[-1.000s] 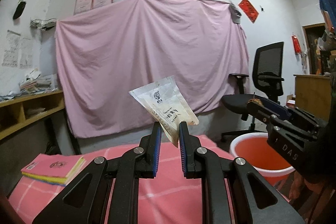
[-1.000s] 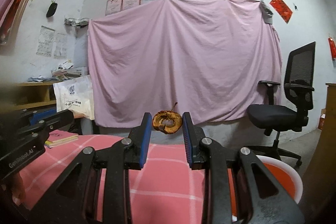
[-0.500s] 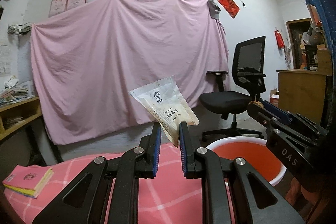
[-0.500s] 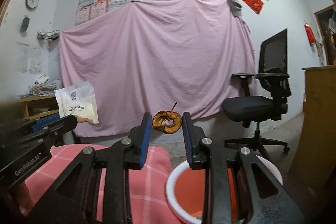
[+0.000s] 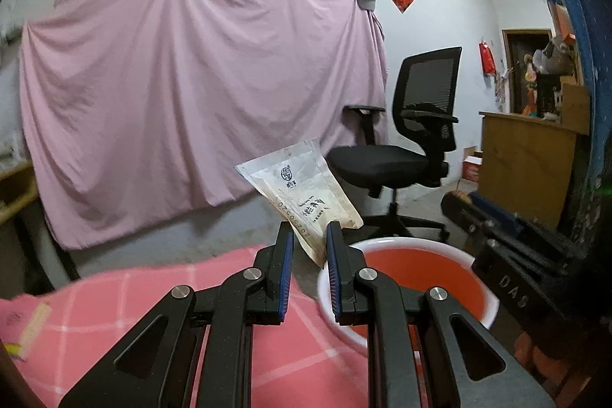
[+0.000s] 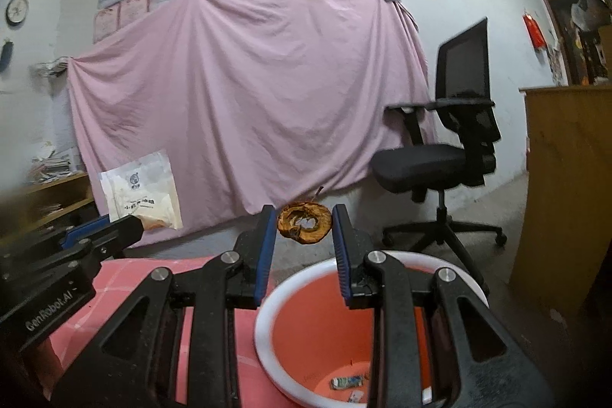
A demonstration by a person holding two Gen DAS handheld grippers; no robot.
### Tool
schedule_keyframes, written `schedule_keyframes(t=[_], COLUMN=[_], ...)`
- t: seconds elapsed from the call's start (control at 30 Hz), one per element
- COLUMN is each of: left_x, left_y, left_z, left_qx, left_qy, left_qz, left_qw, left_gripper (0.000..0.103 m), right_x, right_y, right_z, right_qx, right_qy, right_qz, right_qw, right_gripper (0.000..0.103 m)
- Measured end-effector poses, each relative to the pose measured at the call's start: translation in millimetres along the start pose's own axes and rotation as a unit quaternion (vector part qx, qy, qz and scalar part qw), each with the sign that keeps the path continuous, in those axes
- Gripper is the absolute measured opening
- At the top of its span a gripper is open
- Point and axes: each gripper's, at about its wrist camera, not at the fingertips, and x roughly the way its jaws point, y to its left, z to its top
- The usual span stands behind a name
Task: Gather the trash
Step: 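Lift the packet and apple ring and carry them over the orange bucket, then open both tools to drop the packet and apple ring into the bucket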
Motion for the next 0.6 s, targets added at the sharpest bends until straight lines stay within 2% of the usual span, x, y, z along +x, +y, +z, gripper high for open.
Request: schedule_keyframes(t=[0.27, 0.6], left_x=[33, 55], left_y=[-6, -25], left_z=[10, 9], left_qx=[-0.022, 0.011], left_qy=[0.061, 0.113], left_qz=[-0.037, -0.045], left_qw=[0.9972, 0.9925], left_gripper=[0.014, 0.014], right_x=[12, 26], right_y=[-19, -39], right_z=[-6, -16], right_qx=[0.027, 0.062], right_qy=[0.036, 0.084], right_qz=[-0.022, -0.046], right_qw=[0.999, 0.993], right_gripper=[0.103, 0.103])
